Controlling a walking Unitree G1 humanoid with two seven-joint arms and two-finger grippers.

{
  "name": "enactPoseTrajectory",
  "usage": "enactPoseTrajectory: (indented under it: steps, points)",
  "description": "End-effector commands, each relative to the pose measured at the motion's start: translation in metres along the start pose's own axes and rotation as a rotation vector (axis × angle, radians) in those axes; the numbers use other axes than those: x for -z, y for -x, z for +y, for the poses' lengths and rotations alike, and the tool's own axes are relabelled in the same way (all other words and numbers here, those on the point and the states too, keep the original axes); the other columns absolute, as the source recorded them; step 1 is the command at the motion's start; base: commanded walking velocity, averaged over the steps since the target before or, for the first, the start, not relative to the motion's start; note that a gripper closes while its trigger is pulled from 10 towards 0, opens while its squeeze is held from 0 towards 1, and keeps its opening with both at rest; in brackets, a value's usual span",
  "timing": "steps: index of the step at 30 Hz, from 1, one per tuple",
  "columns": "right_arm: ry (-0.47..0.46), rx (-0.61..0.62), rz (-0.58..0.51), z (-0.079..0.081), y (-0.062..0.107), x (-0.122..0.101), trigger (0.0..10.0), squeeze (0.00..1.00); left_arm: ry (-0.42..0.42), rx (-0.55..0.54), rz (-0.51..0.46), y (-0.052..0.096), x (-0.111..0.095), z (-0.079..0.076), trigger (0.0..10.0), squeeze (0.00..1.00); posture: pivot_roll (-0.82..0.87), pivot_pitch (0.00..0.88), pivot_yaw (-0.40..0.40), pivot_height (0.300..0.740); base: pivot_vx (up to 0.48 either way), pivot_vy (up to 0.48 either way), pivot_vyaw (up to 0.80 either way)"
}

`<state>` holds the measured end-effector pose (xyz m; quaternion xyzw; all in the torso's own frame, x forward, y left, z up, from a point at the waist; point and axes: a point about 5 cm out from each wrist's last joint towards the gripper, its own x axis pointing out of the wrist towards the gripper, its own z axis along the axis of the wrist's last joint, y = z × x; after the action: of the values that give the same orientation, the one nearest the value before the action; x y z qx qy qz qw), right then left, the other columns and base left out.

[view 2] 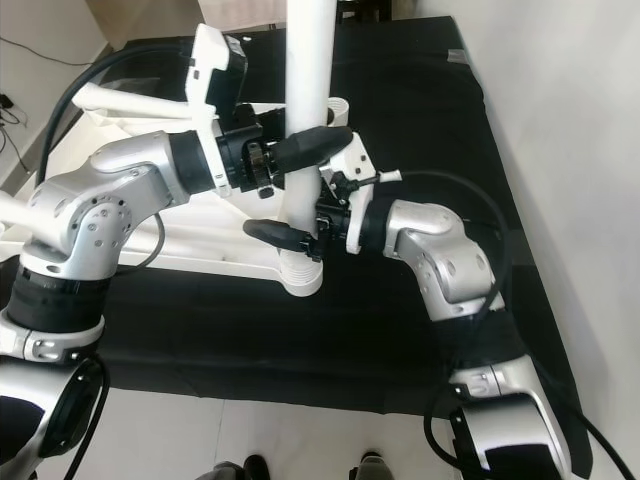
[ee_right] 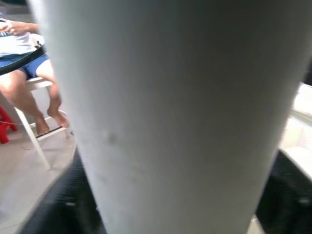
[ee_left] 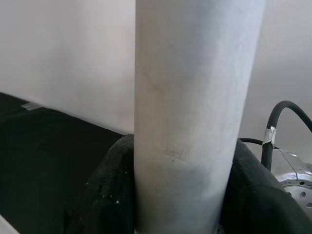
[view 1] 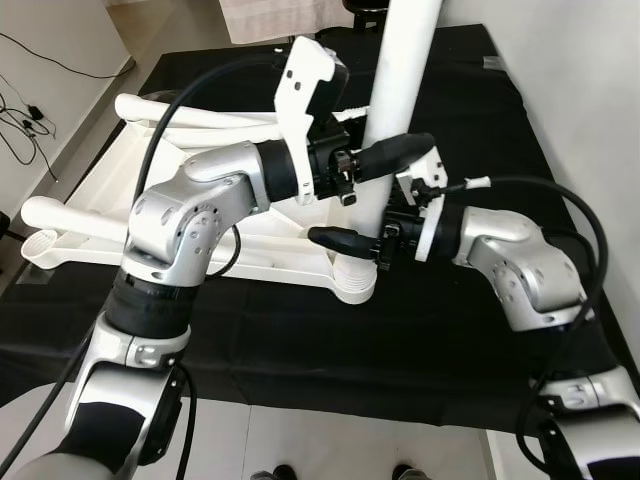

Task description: Building children table

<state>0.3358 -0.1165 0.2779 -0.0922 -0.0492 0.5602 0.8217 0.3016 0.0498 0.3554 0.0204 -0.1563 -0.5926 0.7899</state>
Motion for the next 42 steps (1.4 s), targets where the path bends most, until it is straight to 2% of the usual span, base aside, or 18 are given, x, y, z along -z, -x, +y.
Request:
enactPoseTrajectory:
  steps: [1,2,8,13,14,16,17,20,22,23,24,25,28,29,32,34,38,42]
  points:
    - [0.015,-0.083,0.032,0.010,-0.024,-0.005,4.9,0.00,0.069,0.162,0.025,-0.019,0.011,-0.028,0.0,0.00,-0.02,0.227,0.099,0.740,0.000,0.000,0.00]
    - [-0.010,-0.094,0.068,0.009,-0.026,-0.002,0.0,0.00,0.074,0.163,0.021,-0.020,0.011,-0.031,0.0,0.00,-0.02,0.230,0.097,0.740,0.000,0.000,0.00]
    - [-0.109,-0.099,0.138,0.004,-0.027,0.011,0.0,0.00,0.090,0.161,0.002,-0.021,0.007,-0.038,0.0,0.00,-0.03,0.241,0.095,0.740,0.000,0.000,0.00]
    - [-0.111,-0.080,0.149,0.007,-0.026,0.017,0.0,0.00,0.091,0.170,-0.004,-0.022,0.003,-0.043,0.0,0.00,-0.03,0.243,0.096,0.740,0.000,0.000,0.00]
    - [-0.109,-0.061,0.148,0.008,-0.025,0.018,0.0,0.00,0.098,0.162,-0.006,-0.022,0.003,-0.044,10.0,0.02,-0.03,0.244,0.096,0.740,0.000,0.000,0.00]
    - [-0.109,-0.061,0.148,0.008,-0.025,0.018,0.0,0.00,0.098,0.162,-0.006,-0.022,0.003,-0.044,10.0,0.02,-0.03,0.244,0.096,0.740,0.000,0.000,0.00]
    - [-0.103,-0.008,0.153,0.007,-0.023,0.020,0.0,0.00,0.106,0.153,-0.009,-0.022,0.002,-0.045,10.0,1.00,-0.03,0.248,0.091,0.740,0.000,0.000,0.00]
    - [-0.065,0.200,0.197,0.013,-0.013,0.037,0.0,0.00,0.111,0.035,-0.027,-0.013,-0.003,-0.035,10.0,1.00,-0.04,0.258,0.078,0.740,0.000,0.000,0.00]
    - [-0.065,0.200,0.197,0.013,-0.013,0.037,0.0,0.00,0.111,0.035,-0.027,-0.013,-0.003,-0.035,10.0,1.00,-0.04,0.258,0.078,0.740,0.000,0.000,0.00]
    - [-0.059,0.366,0.235,0.014,-0.007,0.048,0.0,0.00,0.118,-0.020,-0.036,-0.006,-0.005,-0.026,10.0,1.00,-0.04,0.259,0.077,0.740,0.000,0.000,0.00]
    - [-0.064,0.628,0.275,0.016,0.005,0.060,0.0,0.00,0.136,-0.074,-0.036,0.008,-0.004,-0.013,10.0,0.00,-0.04,0.267,0.072,0.740,0.000,0.000,0.00]
    - [-0.069,0.819,0.306,0.018,0.017,0.067,0.0,0.00,0.146,-0.107,-0.036,0.018,-0.003,-0.004,10.0,0.00,-0.04,0.272,0.067,0.740,0.000,0.000,0.00]
    - [-0.083,0.888,0.314,0.025,0.022,0.072,0.0,0.00,0.156,-0.127,-0.033,0.027,-0.002,0.001,10.0,0.00,-0.04,0.272,0.067,0.740,0.000,0.000,0.00]
    - [-0.093,0.938,0.317,0.034,0.024,0.076,0.0,0.00,0.178,-0.155,-0.025,0.038,0.007,0.010,10.0,0.00,-0.04,0.278,0.066,0.740,0.000,0.000,0.00]
    - [-0.101,0.953,0.316,0.039,0.023,0.078,0.0,0.00,0.194,-0.176,-0.013,0.047,0.016,0.014,10.0,0.00,-0.04,0.278,0.067,0.740,0.000,0.000,0.00]
    - [-0.117,1.000,0.311,0.033,0.021,0.080,0.0,0.00,0.221,-0.212,0.012,0.059,0.030,0.014,10.0,0.00,-0.03,0.276,0.057,0.740,0.000,0.000,0.00]
    - [-0.109,1.045,0.284,0.019,0.022,0.076,0.0,0.00,0.231,-0.238,0.039,0.064,0.036,0.005,10.0,0.00,-0.02,0.277,0.051,0.740,0.000,0.000,0.00]
    - [-0.106,1.056,0.272,0.018,0.021,0.073,0.0,0.00,0.246,-0.241,0.043,0.068,0.037,-0.001,10.0,0.00,-0.02,0.275,0.052,0.740,0.000,0.000,0.00]
